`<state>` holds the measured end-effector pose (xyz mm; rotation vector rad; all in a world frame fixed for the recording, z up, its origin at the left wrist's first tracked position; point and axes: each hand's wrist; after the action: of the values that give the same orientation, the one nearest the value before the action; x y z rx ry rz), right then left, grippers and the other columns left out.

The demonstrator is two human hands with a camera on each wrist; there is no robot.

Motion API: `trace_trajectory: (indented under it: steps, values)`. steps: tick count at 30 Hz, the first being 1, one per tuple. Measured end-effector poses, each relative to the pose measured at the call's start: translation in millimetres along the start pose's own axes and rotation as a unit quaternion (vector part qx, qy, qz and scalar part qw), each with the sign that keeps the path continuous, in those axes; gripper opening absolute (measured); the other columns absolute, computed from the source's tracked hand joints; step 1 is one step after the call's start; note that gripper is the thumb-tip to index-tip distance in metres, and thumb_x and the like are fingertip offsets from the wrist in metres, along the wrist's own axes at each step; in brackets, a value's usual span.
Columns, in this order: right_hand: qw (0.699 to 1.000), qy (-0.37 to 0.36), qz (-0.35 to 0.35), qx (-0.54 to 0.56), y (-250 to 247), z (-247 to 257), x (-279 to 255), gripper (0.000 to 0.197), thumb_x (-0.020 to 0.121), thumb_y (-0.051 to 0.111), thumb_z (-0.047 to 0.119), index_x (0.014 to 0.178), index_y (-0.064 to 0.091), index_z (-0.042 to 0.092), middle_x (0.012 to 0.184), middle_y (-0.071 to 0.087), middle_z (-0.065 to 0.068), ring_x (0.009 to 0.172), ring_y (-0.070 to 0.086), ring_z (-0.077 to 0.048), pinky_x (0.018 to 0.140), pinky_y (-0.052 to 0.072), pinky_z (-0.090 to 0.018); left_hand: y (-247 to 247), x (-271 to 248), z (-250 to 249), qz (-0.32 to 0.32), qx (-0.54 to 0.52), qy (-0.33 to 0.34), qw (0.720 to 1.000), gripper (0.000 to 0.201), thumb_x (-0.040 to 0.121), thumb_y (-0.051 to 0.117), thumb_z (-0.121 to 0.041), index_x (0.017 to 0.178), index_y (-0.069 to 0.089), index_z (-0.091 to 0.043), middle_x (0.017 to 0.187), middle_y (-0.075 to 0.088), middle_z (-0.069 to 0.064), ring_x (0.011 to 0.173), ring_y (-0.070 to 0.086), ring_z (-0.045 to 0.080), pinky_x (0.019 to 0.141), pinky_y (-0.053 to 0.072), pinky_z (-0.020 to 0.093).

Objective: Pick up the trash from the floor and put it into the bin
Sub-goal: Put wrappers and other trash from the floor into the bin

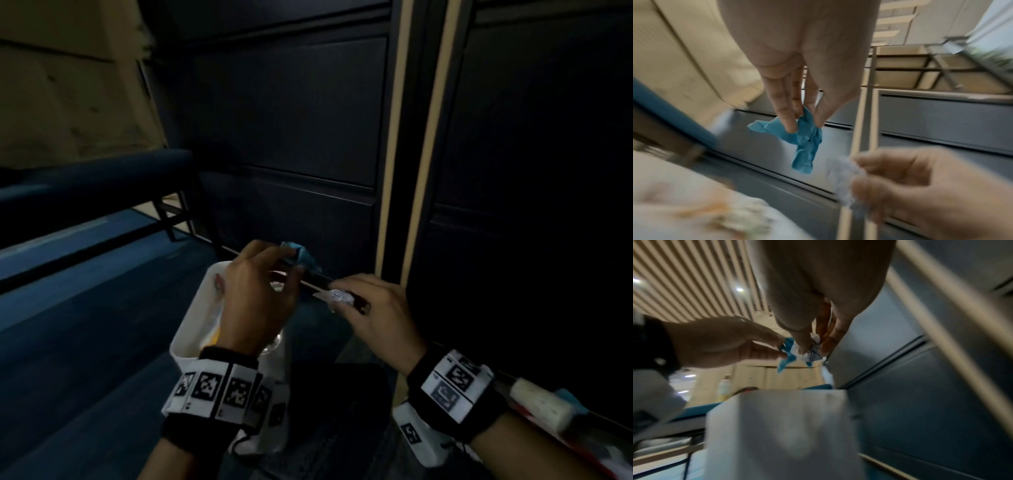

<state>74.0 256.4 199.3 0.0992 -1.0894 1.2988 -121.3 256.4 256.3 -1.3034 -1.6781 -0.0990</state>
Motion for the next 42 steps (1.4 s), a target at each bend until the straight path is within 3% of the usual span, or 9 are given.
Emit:
trace_trajectory:
  steps: [2, 6, 10, 13, 18, 24, 31, 37, 42]
  values:
    - [1.0, -0.017, 0.012, 0.009, 21.5, 16.9, 11.5, 0.025, 0.08, 0.077, 0.014, 0.105, 0.074, 0.013, 0.1, 0.071, 0.001, 0.092, 0.065, -0.012, 0.083, 0.052, -0.025, -21.0, 0.3, 18.1, -0.019, 0.034, -0.025, 0.999, 0.016, 0.079, 0.076, -0.016, 0.095, 0.074, -0.014, 0.094, 0.066, -0.004, 0.067, 0.063, -0.004, 0.062, 0.048, 0.004]
    - [0.998, -0.006, 0.057, 0.041, 57.5, 44.8, 19.2, 0.03, 0.084, 0.074, 0.024, 0.112, 0.064, 0.02, 0.102, 0.067, 0.003, 0.094, 0.063, -0.01, 0.081, 0.053, -0.028, -49.0, -7.4, 56.6, -0.021, 0.128, -0.075, 0.989, 0.016, 0.076, 0.077, -0.023, 0.09, 0.075, -0.017, 0.088, 0.068, -0.002, 0.07, 0.067, 0.011, 0.065, 0.05, 0.02]
    - [0.993, -0.035, 0.105, 0.03, 83.2, 54.8, 15.5, 0.014, 0.084, 0.072, 0.025, 0.093, 0.064, 0.017, 0.088, 0.065, 0.005, 0.083, 0.057, -0.008, 0.071, 0.048, -0.027, -58.1, -21.2, 87.3, 0.069, 0.194, -0.127, 0.97, 0.015, 0.076, 0.075, -0.036, 0.082, 0.076, -0.022, 0.082, 0.071, -0.003, 0.074, 0.065, 0.016, 0.064, 0.049, 0.026]
    - [0.991, -0.043, 0.13, 0.007, 96.3, 48.5, 7.8, 0.011, 0.087, 0.068, 0.024, 0.088, 0.073, 0.014, 0.091, 0.071, 0.004, 0.088, 0.057, -0.009, 0.076, 0.049, -0.03, -57.3, -29.2, 100.0, 0.157, 0.211, -0.155, 0.952, 0.01, 0.081, 0.066, -0.03, 0.081, 0.075, -0.026, 0.082, 0.071, -0.001, 0.077, 0.065, 0.019, 0.068, 0.054, 0.035]
    - [0.987, -0.015, 0.161, 0.017, 91.0, 41.6, 3.1, 0.025, 0.093, 0.062, 0.033, 0.104, 0.075, 0.014, 0.107, 0.071, 0.004, 0.105, 0.056, -0.006, 0.088, 0.05, -0.029, -54.5, -31.1, 98.3, 0.198, 0.232, -0.138, 0.942, 0.009, 0.083, 0.065, -0.025, 0.082, 0.074, -0.025, 0.097, 0.059, 0.001, 0.09, 0.058, 0.019, 0.077, 0.046, 0.03]
    - [0.993, -0.022, 0.106, 0.037, 59.0, 31.6, -8.1, 0.031, 0.092, 0.064, 0.037, 0.111, 0.071, 0.014, 0.115, 0.068, 0.003, 0.113, 0.056, -0.007, 0.095, 0.047, -0.028, -53.6, -17.7, 62.3, 0.067, 0.213, -0.045, 0.974, 0.026, 0.075, 0.077, -0.033, 0.059, 0.067, -0.016, 0.073, 0.046, -0.002, 0.064, 0.041, 0.012, 0.06, 0.028, 0.024]
    - [0.996, 0.058, 0.069, 0.004, -5.0, -18.8, -55.8, 0.026, 0.089, 0.069, 0.031, 0.108, 0.071, 0.013, 0.113, 0.069, 0.003, 0.11, 0.059, -0.01, 0.094, 0.05, -0.03, 7.4, -16.9, 2.3, 0.118, 0.135, 0.071, 0.981, 0.033, 0.078, 0.073, -0.03, 0.052, 0.054, -0.02, 0.069, 0.049, -0.005, 0.061, 0.05, 0.012, 0.06, 0.026, 0.02]
    - [0.981, 0.171, 0.071, -0.051, -77.7, -90.7, -140.1, 0.008, 0.088, 0.07, 0.014, 0.094, 0.075, 0.013, 0.102, 0.072, -0.001, 0.099, 0.063, -0.014, 0.088, 0.049, -0.024, 110.4, -62.1, -35.0, 0.276, 0.021, 0.091, 0.957, 0.022, 0.075, 0.071, -0.026, 0.059, 0.061, -0.014, 0.072, 0.057, 0.002, 0.064, 0.057, 0.02, 0.06, 0.048, 0.026]
    - [0.949, 0.29, 0.08, -0.096, -116.5, -141.4, -216.5, 0.008, 0.087, 0.068, 0.008, 0.092, 0.074, 0.009, 0.101, 0.071, -0.004, 0.098, 0.064, -0.016, 0.086, 0.053, -0.041, 202.2, -124.6, -21.4, 0.537, 0.047, 0.065, 0.84, 0.032, 0.075, 0.046, -0.045, 0.069, 0.064, -0.019, 0.085, 0.061, 0.002, 0.078, 0.062, 0.026, 0.068, 0.053, 0.039]
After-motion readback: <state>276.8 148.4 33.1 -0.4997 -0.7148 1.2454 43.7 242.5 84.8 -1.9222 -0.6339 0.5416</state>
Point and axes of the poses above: each hand's wrist, its own x-axis towards the middle knuckle, its own y-axis out of the palm, z = x × y
